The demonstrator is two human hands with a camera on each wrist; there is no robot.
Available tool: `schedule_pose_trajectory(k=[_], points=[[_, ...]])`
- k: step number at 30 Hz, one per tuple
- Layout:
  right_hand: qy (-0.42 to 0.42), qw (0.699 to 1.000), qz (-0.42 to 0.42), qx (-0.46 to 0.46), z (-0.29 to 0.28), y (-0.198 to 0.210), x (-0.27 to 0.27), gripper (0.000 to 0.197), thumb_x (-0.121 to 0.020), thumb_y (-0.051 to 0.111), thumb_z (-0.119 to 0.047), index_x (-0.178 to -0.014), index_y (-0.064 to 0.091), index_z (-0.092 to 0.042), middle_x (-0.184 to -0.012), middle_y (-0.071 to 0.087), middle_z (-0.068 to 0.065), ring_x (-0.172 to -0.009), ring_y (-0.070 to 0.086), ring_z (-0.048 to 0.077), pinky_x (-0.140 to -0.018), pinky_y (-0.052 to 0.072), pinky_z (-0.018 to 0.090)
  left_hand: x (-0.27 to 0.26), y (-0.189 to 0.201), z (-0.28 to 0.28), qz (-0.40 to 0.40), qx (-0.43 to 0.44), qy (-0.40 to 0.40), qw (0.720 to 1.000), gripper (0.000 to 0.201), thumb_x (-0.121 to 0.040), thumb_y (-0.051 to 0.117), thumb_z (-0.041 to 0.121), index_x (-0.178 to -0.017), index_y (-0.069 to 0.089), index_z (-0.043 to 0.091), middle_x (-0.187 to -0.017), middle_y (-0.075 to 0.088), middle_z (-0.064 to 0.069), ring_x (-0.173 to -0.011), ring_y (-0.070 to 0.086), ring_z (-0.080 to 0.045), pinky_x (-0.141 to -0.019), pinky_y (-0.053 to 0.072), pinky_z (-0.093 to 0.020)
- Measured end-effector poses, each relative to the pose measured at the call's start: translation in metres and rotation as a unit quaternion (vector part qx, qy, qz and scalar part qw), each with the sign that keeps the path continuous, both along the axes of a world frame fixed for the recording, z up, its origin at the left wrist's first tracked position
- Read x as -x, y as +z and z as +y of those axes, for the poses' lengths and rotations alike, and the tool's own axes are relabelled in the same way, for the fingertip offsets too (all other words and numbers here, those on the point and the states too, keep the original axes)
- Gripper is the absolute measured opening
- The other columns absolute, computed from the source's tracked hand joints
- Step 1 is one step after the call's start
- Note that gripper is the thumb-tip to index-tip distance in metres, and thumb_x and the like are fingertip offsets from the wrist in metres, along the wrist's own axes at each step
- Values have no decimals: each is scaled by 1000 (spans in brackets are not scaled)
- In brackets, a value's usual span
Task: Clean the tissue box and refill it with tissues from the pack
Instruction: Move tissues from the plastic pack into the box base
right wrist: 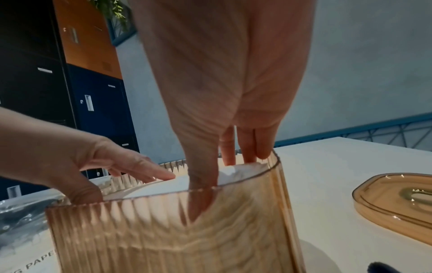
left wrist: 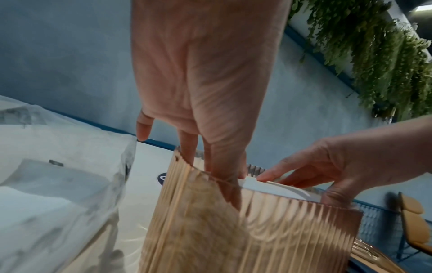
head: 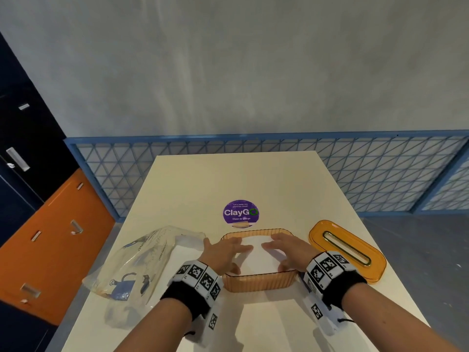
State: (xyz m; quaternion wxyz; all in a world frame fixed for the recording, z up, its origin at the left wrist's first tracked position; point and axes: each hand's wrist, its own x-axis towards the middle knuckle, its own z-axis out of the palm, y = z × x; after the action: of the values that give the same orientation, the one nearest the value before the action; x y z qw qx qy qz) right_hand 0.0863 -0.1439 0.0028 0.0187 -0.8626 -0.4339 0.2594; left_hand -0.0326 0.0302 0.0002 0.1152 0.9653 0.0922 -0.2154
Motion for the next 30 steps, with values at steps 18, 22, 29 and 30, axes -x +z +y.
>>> schedule_pose_trajectory(k=[18, 22, 29, 30], points=[[-236, 961, 14, -143, -21, -12, -1, 60, -89, 37, 11, -144, 34, -13, -135, 49, 18, -127, 45, 31, -107, 37, 33, 75, -78, 44, -23, -59, 347, 936, 60, -87, 53, 52, -131, 36, 15, -136, 34, -9, -127, 38, -27, -101, 41, -35], [-254, 955, 11, -155, -21, -18, 6, 53, -93, 38, 0, -144, 36, -14, -134, 50, 15, -127, 45, 29, -104, 36, 31, 69, -84, 33, -27, -96, 360, 928, 62, -85, 55, 51, -131, 33, 16, -136, 31, -7, -128, 36, -24, -95, 44, -32], [-252, 957, 6, -145, -22, -20, 15, 52, -96, 38, -7, -146, 28, -15, -131, 48, 16, -126, 44, 26, -102, 34, 26, 69, -84, 30, -10, -96, 356, 929, 36, -95, 41, 22, -129, 39, 13, -135, 36, -7, -124, 41, -25, -96, 44, -31], [-252, 957, 6, -142, -22, -20, 15, 52, -96, 38, -7, -147, 27, -15, -131, 47, 15, -126, 44, 26, -102, 34, 25, 71, -85, 29, -6, -108, 350, 931, 36, -94, 41, 18, -129, 38, 13, -135, 35, -7, -123, 42, -24, -95, 44, -30]])
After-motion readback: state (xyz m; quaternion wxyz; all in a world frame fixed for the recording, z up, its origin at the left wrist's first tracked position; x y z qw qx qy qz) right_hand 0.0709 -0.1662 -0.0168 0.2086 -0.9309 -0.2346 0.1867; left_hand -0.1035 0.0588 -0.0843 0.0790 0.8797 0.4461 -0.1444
